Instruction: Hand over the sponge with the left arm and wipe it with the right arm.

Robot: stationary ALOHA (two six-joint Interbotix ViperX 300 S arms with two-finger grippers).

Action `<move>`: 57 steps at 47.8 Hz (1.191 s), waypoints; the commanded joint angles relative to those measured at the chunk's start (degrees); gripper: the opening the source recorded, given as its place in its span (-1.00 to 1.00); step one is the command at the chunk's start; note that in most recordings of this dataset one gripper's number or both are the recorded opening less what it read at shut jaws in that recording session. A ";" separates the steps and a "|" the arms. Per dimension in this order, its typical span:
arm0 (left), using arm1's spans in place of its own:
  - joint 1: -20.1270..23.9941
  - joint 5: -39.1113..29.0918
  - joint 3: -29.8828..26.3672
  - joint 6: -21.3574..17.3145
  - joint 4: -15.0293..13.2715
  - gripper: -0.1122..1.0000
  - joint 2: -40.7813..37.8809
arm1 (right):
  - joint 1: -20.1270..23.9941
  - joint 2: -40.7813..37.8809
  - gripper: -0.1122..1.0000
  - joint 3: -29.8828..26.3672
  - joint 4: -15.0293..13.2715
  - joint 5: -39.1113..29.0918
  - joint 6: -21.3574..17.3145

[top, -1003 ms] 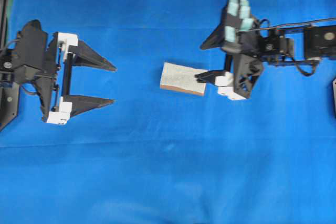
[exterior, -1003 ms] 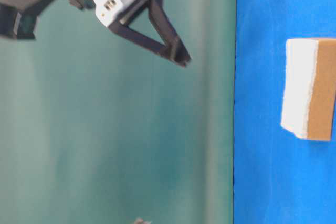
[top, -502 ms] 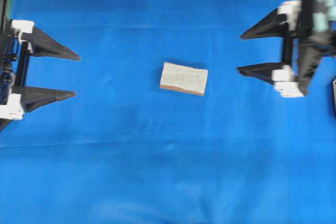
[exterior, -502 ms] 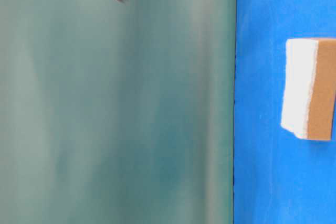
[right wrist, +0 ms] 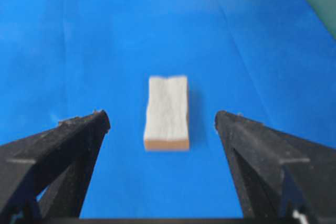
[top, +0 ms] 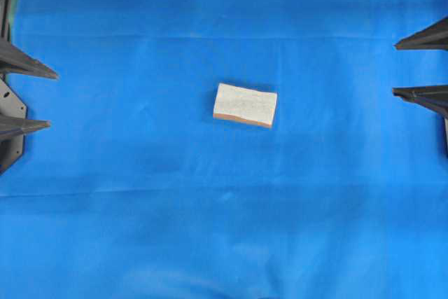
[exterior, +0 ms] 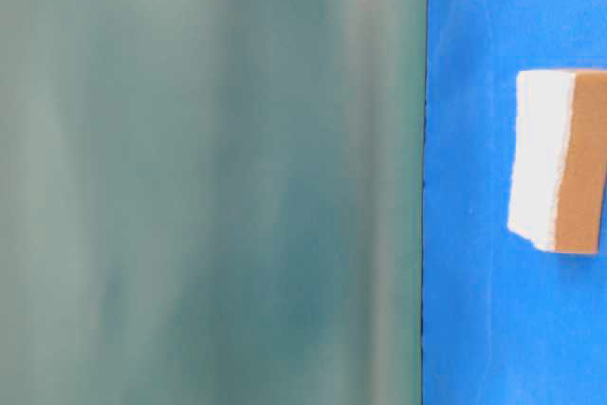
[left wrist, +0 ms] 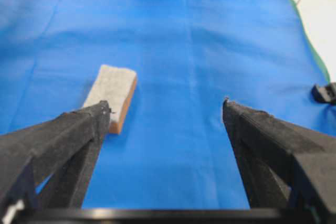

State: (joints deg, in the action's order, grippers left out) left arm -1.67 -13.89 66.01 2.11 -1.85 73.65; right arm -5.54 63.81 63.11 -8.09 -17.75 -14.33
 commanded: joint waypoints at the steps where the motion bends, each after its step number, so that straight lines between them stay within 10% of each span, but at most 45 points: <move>1: -0.18 -1.93 -0.26 -0.18 0.09 0.72 1.05 | 0.18 1.93 0.57 1.41 0.09 0.18 0.00; 57: -0.18 -1.49 6.42 0.26 0.09 0.71 2.72 | -0.26 3.34 0.57 7.29 1.32 2.02 -0.09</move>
